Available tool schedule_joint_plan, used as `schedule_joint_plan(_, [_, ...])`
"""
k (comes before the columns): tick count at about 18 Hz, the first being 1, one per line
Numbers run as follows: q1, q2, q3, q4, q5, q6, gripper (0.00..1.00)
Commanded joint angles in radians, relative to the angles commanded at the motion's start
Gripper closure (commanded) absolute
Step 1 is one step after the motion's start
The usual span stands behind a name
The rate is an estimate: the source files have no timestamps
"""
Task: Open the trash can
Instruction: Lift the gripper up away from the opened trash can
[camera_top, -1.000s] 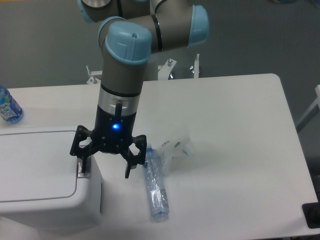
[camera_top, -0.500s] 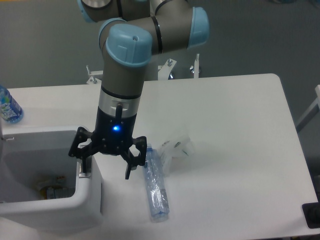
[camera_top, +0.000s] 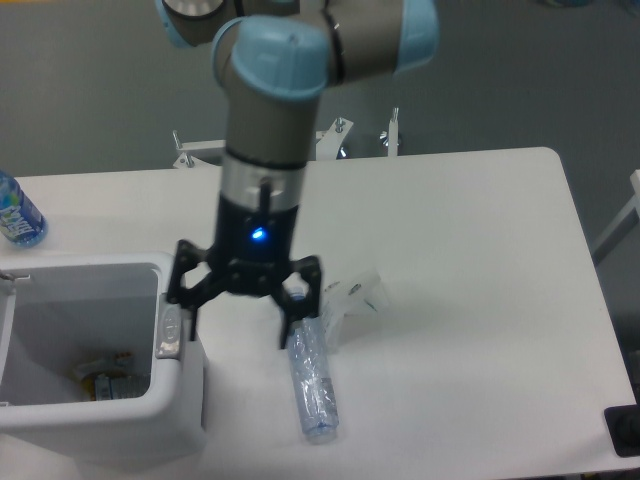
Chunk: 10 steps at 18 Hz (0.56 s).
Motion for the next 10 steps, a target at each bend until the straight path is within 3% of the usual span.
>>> schedule_joint_plan(3, [0.054, 0.017, -0.009, -0.026, 0.144, 0.034, 0.0])
schedule_joint_plan(7, [0.103, 0.017, -0.02, -0.216, 0.343, 0.297, 0.0])
schedule_joint_plan(10, [0.163, 0.019, -0.04, -0.268, 0.367, 0.472, 0.0])
